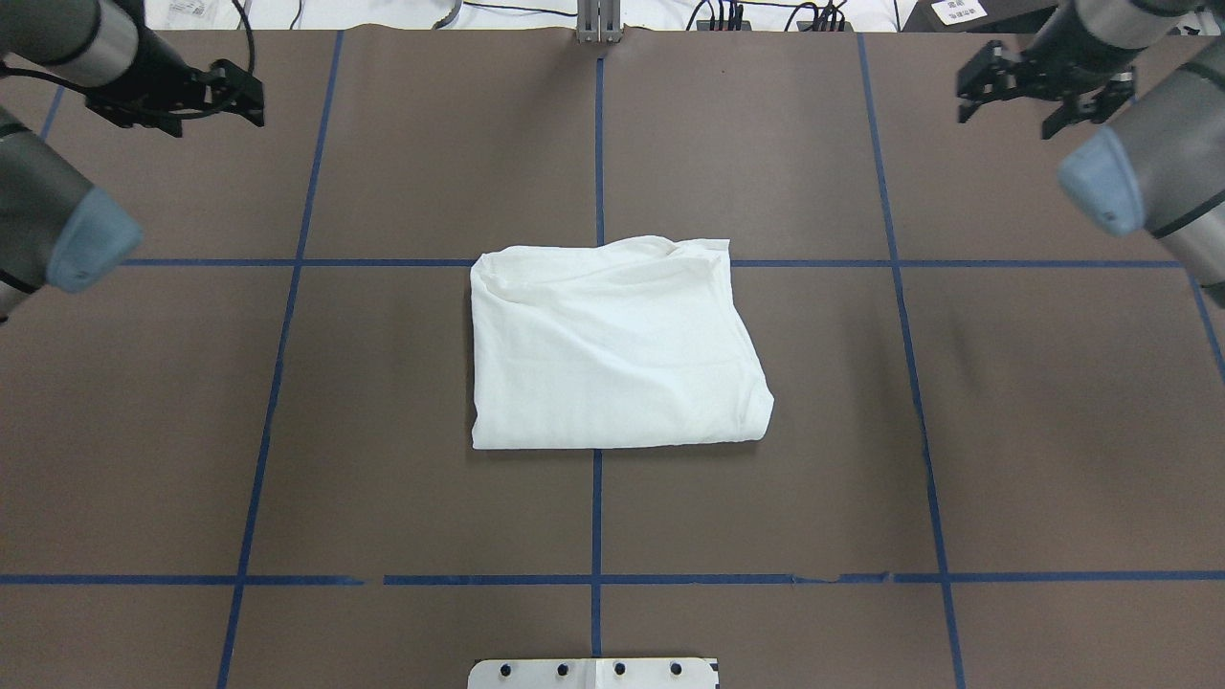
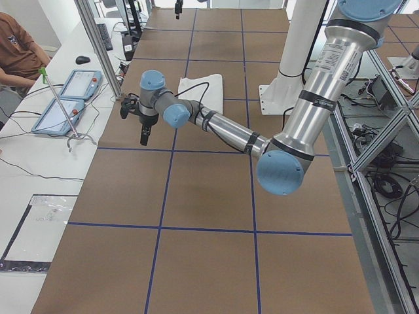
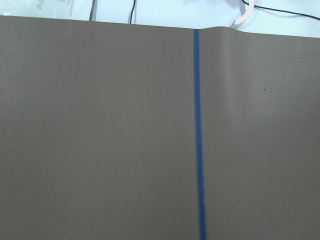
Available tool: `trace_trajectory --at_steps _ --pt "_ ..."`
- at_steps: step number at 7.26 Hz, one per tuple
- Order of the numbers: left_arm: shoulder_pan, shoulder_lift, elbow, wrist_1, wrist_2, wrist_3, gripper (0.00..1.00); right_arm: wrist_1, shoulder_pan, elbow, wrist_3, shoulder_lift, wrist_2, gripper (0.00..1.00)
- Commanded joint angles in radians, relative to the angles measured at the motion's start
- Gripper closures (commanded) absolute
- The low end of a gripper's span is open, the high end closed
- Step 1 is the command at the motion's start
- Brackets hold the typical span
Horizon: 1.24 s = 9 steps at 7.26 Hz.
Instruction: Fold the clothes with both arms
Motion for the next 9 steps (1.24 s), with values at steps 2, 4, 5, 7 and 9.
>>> trace_trajectory --at_steps 2,4,5,7,9 --pt "-0.224 0.196 -0.011 -0.005 -0.055 0.578 0.00 -0.006 0.161 0.011 -0.415 -0.203 0.036 0.00" --pt "-0.272 0.291 -0.022 -0.022 -0.055 0.730 0.00 -0.034 0.194 0.025 -0.486 -0.266 0.045 0.00" --pt "-0.269 0.300 -0.011 -0.089 -0.047 0.719 0.00 -0.031 0.195 0.051 -0.486 -0.287 0.043 0.00" --pt "-0.271 0.348 -0.011 -0.105 -0.044 0.731 0.00 -0.028 0.182 0.056 -0.483 -0.329 0.042 0.00" --pt "-0.276 0.348 -0.008 -0.044 -0.050 0.724 0.00 -0.040 0.182 0.063 -0.477 -0.328 0.057 0.00"
